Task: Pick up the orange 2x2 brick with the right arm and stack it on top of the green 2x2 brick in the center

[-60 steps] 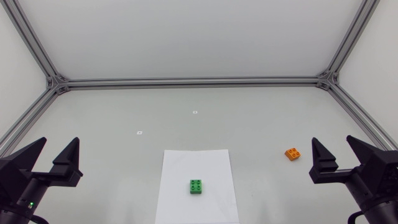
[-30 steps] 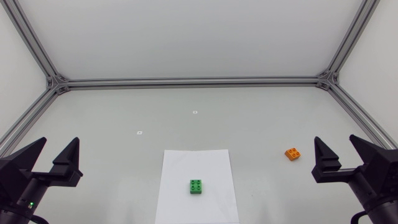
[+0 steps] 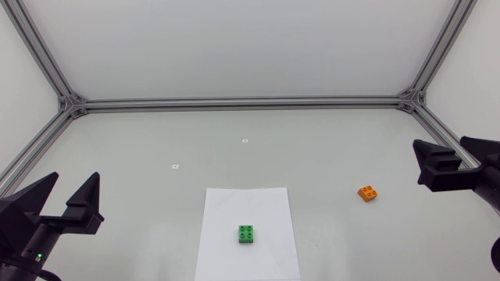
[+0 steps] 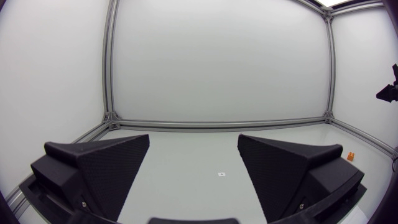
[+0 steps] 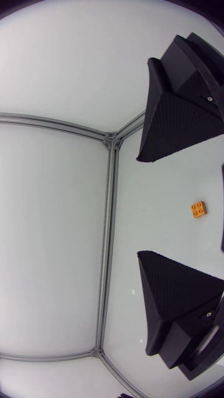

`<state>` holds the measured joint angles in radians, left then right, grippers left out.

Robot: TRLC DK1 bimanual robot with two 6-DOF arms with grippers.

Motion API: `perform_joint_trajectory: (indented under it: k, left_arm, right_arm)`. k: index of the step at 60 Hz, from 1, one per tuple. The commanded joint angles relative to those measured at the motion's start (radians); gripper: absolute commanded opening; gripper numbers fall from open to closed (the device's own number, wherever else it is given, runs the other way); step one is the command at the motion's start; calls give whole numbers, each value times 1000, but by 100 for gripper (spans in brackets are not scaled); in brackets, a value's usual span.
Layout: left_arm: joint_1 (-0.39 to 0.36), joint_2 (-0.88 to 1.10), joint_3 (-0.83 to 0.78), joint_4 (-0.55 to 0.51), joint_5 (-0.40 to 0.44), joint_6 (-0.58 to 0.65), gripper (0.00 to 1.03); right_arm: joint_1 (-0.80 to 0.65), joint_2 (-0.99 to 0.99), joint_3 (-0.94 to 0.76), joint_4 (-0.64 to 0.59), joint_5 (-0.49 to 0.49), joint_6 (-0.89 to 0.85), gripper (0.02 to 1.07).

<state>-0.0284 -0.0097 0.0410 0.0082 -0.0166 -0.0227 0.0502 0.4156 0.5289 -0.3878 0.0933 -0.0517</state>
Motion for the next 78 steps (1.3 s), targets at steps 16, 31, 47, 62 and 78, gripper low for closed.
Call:
perform_joint_trajectory:
  k: [16, 31, 47, 62, 78]
  left_arm:
    - [-1, -4, -41, -11, 3, 6, 99]
    - [-1, -4, -41, -11, 3, 6, 99]
    - [-1, -4, -41, -11, 3, 6, 99]
    - [-1, -4, -41, -11, 3, 6, 99]
    - [-1, -4, -41, -11, 3, 6, 99]
  right_arm:
    - [-13, 334, 279, -230, -70, -57, 102]
    - [-47, 562, 367, -350, -89, -204, 102]
    - [-145, 789, 418, -378, -155, -355, 102]
    - [-170, 982, 419, -393, -210, -438, 101]
    - [-187, 1134, 462, -384, -202, -416, 97]
